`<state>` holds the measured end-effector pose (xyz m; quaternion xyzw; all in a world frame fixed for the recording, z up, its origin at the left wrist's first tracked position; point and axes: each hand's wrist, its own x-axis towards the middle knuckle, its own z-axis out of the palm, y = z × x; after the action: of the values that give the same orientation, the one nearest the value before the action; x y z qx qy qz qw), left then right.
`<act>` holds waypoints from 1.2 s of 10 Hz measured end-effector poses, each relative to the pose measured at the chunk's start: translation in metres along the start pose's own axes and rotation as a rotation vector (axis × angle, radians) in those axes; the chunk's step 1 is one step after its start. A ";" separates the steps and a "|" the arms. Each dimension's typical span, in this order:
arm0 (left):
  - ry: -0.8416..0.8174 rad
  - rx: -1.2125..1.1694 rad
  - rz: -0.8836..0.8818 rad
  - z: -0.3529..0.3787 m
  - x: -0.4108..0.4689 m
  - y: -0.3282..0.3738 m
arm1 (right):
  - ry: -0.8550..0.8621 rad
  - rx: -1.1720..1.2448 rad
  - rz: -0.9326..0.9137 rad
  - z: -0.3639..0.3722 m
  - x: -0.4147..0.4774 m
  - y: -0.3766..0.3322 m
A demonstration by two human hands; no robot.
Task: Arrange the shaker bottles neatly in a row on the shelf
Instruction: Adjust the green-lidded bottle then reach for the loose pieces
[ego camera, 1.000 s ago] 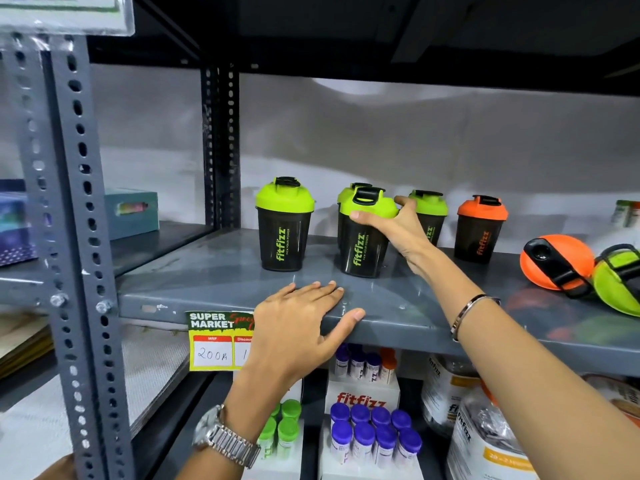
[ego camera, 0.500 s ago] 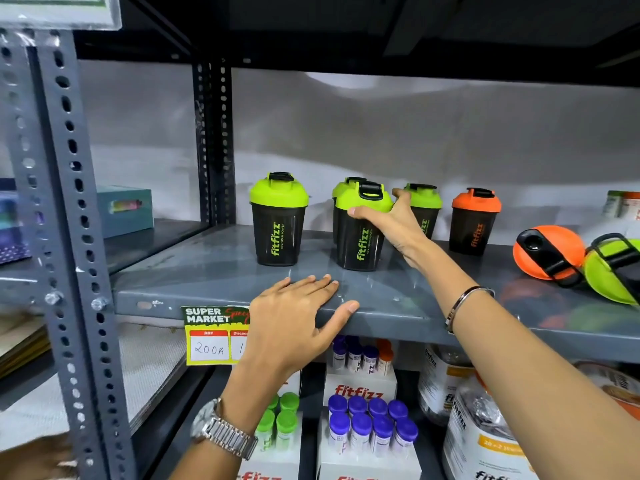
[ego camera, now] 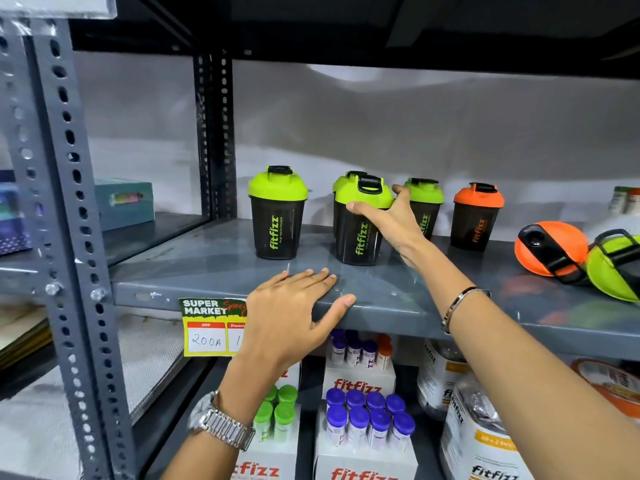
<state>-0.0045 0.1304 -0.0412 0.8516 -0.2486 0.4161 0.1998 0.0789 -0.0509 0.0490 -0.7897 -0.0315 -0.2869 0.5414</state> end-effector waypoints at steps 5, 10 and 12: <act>-0.011 -0.021 0.004 -0.004 0.001 0.003 | 0.063 0.048 -0.048 -0.019 -0.009 0.008; -0.086 -0.220 0.389 0.062 0.028 0.186 | 0.365 -0.808 -0.296 -0.239 -0.068 0.026; -0.087 -0.209 0.405 0.075 0.025 0.194 | 0.093 -1.012 -0.066 -0.308 -0.068 0.043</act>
<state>-0.0597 -0.0721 -0.0381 0.7762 -0.4645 0.3825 0.1885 -0.0912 -0.3196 0.0562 -0.9380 0.1106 -0.3181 0.0824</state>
